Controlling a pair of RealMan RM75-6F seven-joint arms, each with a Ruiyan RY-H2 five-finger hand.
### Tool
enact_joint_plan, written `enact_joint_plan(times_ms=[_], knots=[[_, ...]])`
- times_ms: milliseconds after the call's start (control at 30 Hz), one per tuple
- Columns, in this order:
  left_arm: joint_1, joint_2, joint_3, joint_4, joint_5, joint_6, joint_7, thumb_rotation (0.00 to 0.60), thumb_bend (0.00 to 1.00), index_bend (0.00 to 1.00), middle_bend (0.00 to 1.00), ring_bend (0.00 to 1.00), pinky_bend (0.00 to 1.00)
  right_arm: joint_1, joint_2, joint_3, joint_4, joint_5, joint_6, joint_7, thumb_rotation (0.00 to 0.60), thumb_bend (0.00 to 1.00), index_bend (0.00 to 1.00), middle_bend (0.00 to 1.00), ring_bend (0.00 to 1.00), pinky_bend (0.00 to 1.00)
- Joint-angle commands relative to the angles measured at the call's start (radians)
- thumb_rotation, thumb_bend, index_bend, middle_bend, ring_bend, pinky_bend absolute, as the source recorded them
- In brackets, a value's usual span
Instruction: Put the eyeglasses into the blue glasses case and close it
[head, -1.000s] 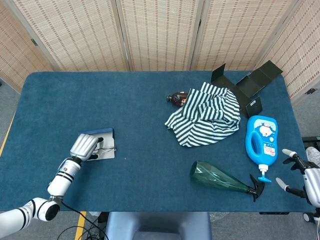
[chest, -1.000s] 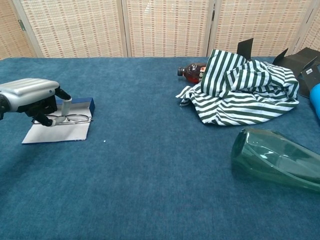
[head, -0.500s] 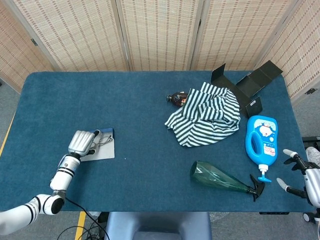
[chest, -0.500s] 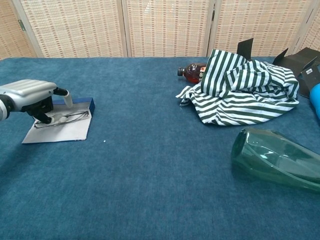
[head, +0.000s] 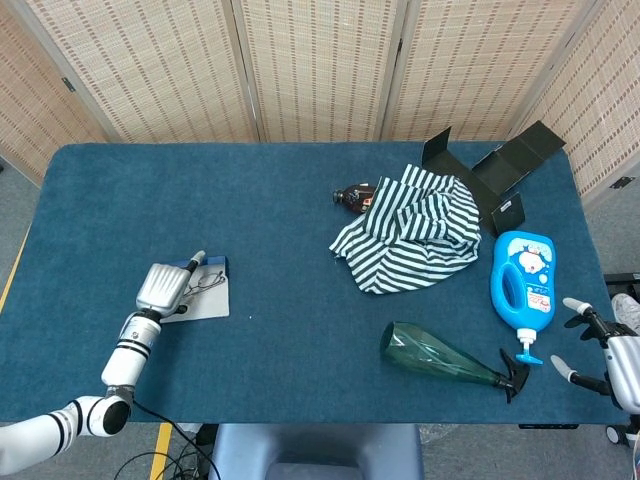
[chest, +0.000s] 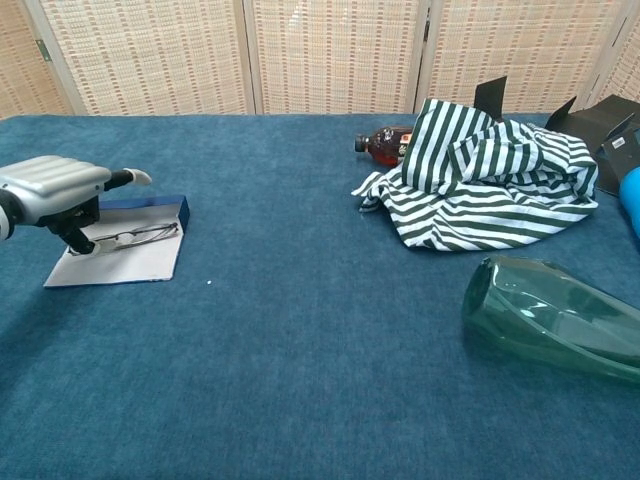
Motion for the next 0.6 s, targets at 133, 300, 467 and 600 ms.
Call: enact_joint_plan(times_ms=[133,300,467,600], knots=[[-0.03,-0.036,-0.013,0.069,-0.061,-0.04,0.048,0.6,0.36,0.04,0.99,0.94,0.99,-0.003,0.002,0.0,0.002,0.001,0.005,0.003,0.6,0.2,0.18,0.41,0.51,0.42],[-0.048,-0.055,-0.005,0.107,-0.064,-0.036,0.097,0.6,0.36,0.04,0.99,0.94,0.99,-0.007,0.002,-0.001,0.004,0.002,0.008,0.007,0.6,0.2,0.18,0.41,0.51,0.42],[-0.062,-0.069,-0.024,0.116,-0.087,-0.033,0.111,0.6,0.36,0.05,0.99,0.94,0.99,-0.007,0.001,-0.002,0.006,0.002,0.007,0.009,0.6,0.2,0.18,0.41,0.51,0.42],[-0.074,-0.078,-0.037,0.131,-0.118,-0.045,0.125,0.6,0.36,0.05,0.99,0.94,0.99,-0.007,-0.001,-0.002,0.01,0.004,0.006,0.013,0.6,0.2,0.18,0.41,0.51,0.42]])
